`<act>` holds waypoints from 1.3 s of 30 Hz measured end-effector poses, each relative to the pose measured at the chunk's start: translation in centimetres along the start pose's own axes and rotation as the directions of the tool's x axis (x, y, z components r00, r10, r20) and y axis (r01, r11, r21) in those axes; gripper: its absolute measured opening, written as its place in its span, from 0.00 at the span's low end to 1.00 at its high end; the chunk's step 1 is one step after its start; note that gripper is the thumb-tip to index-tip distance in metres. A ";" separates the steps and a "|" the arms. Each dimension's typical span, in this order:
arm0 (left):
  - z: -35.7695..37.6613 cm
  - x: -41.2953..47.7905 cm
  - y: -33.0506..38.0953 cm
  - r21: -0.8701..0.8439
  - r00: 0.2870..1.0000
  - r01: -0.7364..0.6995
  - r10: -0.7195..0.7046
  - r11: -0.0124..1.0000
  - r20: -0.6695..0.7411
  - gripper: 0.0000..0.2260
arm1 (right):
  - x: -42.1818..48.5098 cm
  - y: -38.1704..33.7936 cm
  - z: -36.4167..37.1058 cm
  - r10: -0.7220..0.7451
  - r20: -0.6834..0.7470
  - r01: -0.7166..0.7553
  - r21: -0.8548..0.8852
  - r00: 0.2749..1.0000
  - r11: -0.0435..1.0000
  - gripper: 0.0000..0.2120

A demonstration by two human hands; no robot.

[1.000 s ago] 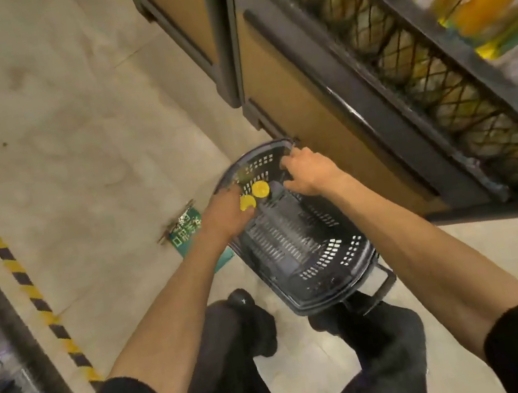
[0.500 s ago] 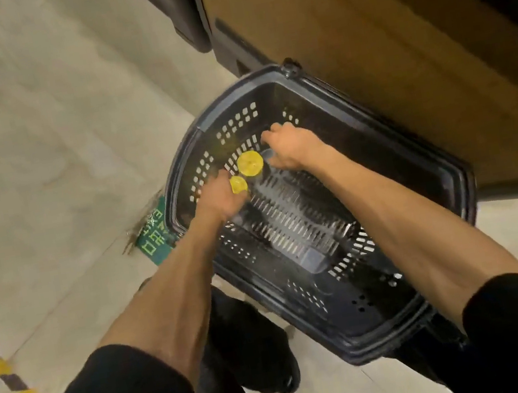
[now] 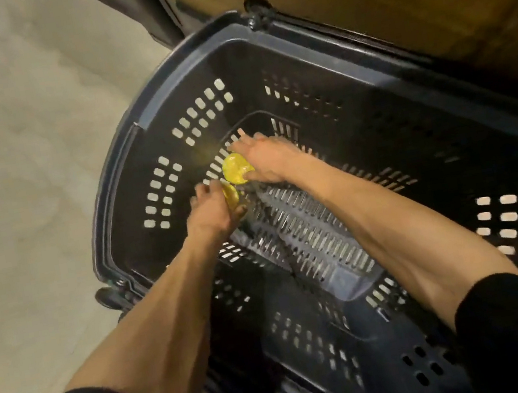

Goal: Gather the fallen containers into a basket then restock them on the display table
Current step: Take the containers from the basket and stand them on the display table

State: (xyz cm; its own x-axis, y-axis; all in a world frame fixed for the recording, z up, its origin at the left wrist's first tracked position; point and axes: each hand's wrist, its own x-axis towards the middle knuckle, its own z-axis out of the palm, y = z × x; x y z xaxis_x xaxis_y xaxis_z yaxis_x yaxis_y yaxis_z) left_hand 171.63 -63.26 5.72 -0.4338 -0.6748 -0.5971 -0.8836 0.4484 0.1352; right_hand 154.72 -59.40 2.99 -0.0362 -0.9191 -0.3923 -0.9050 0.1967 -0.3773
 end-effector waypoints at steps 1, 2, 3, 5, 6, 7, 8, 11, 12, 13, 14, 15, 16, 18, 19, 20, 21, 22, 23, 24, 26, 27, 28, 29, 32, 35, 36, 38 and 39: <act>-0.1 0.2 -0.1 0.001 1.000 -0.004 0.004 1.000 -0.010 0.33 | 0.2 0.0 0.2 -0.011 -0.018 0.011 0.008 1.000 1.000 0.30; -0.2 0.4 -0.1 0.003 1.000 -0.007 0.008 1.000 -0.009 0.35 | 0.3 0.0 0.4 -0.025 -0.033 0.025 0.015 0.999 1.000 0.30; -0.2 0.6 -0.2 0.009 1.000 -0.013 0.013 1.000 0.001 0.37 | 0.5 0.0 0.5 -0.040 -0.042 0.041 0.019 0.998 0.999 0.31; 0.0 0.9 -0.3 0.019 0.999 -0.022 0.022 1.000 0.045 0.38 | 0.8 0.1 0.6 -0.057 -0.043 0.058 0.021 0.997 0.998 0.31; 0.2 0.9 -0.3 0.012 0.998 -0.019 0.018 1.000 0.061 0.38 | 0.8 0.2 0.7 -0.062 -0.043 0.063 0.021 0.997 0.998 0.31; 0.3 1.0 -0.4 0.002 0.998 -0.013 0.013 1.000 0.069 0.38 | 0.9 0.3 0.7 -0.064 -0.039 0.065 0.019 0.997 0.998 0.32; 0.3 1.1 -0.3 -0.005 0.997 -0.008 0.008 1.000 0.072 0.38 | 1.0 0.3 0.7 -0.064 -0.028 0.064 0.013 0.998 0.998 0.34; 0.0 1.4 -0.4 0.004 0.998 -0.006 0.005 1.000 0.070 0.37 | 1.2 0.0 0.5 -0.048 0.003 0.048 -0.011 0.999 0.999 0.39; -0.1 1.5 -0.4 0.005 0.998 -0.001 0.000 1.000 0.070 0.36 | 1.3 -0.1 0.4 -0.044 0.004 0.044 -0.010 0.999 0.999 0.40; -0.2 1.5 -0.5 0.003 0.998 0.003 -0.003 1.000 0.067 0.35 | 1.4 -0.2 0.5 -0.039 -0.002 0.039 -0.002 0.999 0.999 0.40; -0.3 1.6 -0.5 0.000 0.998 0.002 -0.002 1.000 0.060 0.35 | 1.4 -0.3 0.5 -0.034 -0.014 0.034 0.013 0.999 0.999 0.39; -0.3 1.7 -0.5 -0.001 0.998 -0.001 0.001 1.000 0.056 0.34 | 1.5 -0.4 0.6 -0.028 -0.026 0.029 0.029 0.999 0.999 0.39; -0.4 1.7 -0.6 0.000 0.998 -0.003 0.003 1.000 0.057 0.34 | 1.5 -0.5 0.8 -0.023 -0.032 0.025 0.043 0.999 0.999 0.38; -0.7 1.8 -0.6 0.011 0.998 0.000 -0.001 1.000 0.069 0.33 | 1.2 -0.7 0.9 -0.018 -0.054 0.021 0.054 0.998 0.998 0.37; -0.8 1.8 -0.7 0.018 0.997 0.005 -0.006 1.000 0.076 0.34 | 0.9 -0.8 0.9 -0.018 -0.070 0.022 0.056 0.997 0.998 0.36; -0.9 1.7 -0.8 0.027 0.997 0.008 -0.010 1.000 0.082 0.34 | 0.6 -0.8 0.9 -0.017 -0.084 0.022 0.063 0.996 0.998 0.36; -0.8 1.6 -0.7 0.032 0.996 0.010 -0.013 0.999 0.089 0.34 | 0.2 -0.8 1.0 -0.008 -0.097 0.016 0.076 0.995 0.997 0.36; -0.7 1.6 -0.8 0.028 0.995 0.011 -0.014 1.000 0.095 0.35 | -0.1 -0.6 1.1 0.005 -0.114 0.006 0.092 0.993 0.996 0.35; -0.6 1.7 -0.8 0.013 0.995 0.013 -0.014 1.000 0.103 0.34 | -0.5 -0.5 1.3 0.023 -0.127 -0.009 0.111 0.992 0.994 0.34; -0.5 1.8 -0.9 -0.001 0.994 0.011 -0.011 1.000 0.110 0.32 | -1.0 -0.4 1.4 0.040 -0.139 -0.021 0.130 0.989 0.991 0.34; -0.7 1.8 -0.8 -0.021 0.994 -0.006 0.008 1.000 0.110 0.29 | -2.2 -0.2 1.4 0.070 -0.160 -0.047 0.147 0.985 0.988 0.34; -0.9 1.6 -0.6 -0.030 0.994 -0.017 0.021 0.999 0.109 0.28 | -3.0 -0.1 1.3 0.086 -0.167 -0.061 0.150 0.982 0.987 0.34; -1.3 1.2 -0.4 -0.040 0.993 -0.034 0.038 0.999 0.113 0.28 | -4.0 -0.1 1.0 0.101 -0.174 -0.074 0.156 0.979 0.985 0.34; -1.7 0.5 -0.2 -0.060 0.991 -0.046 0.052 0.997 0.119 0.28 | -5.2 -0.2 0.4 0.125 -0.171 -0.097 0.166 0.977 0.981 0.34; -3.9 -2.4 0.4 -0.107 0.990 -0.079 0.091 0.991 0.109 0.29 | -9.5 -1.0 -2.8 0.212 -0.154 -0.178 0.206 0.965 0.962 0.33; -7.6 -7.2 1.2 -0.157 0.987 -0.120 0.135 0.980 0.089 0.29 | -14.3 -3.4 -6.9 0.279 -0.135 -0.244 0.229 0.951 0.942 0.35; -9.0 -9.0 1.5 -0.184 0.986 -0.136 0.151 0.973 0.070 0.30 | -15.8 -4.4 -8.2 0.280 -0.134 -0.247 0.224 0.951 0.943 0.36; -12.0 -12.9 1.8 -0.224 0.982 -0.178 0.188 0.958 0.023 0.31 | -18.3 -6.5 -10.8 0.302 -0.131 -0.266 0.239 0.944 0.934 0.36; -13.5 -14.7 1.9 -0.232 0.978 -0.203 0.209 0.951 -0.002 0.32 | -19.5 -7.5 -12.1 0.323 -0.132 -0.283 0.251 0.937 0.926 0.36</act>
State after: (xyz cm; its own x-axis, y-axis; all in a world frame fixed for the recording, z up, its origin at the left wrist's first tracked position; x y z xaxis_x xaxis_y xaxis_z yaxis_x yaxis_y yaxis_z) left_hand 173.94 -60.41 25.46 -0.6089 -0.5673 -0.5544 -0.7932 0.4275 0.4337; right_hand 157.07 -47.06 23.60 -0.3820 -0.8432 -0.3784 -0.7208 0.5281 -0.4490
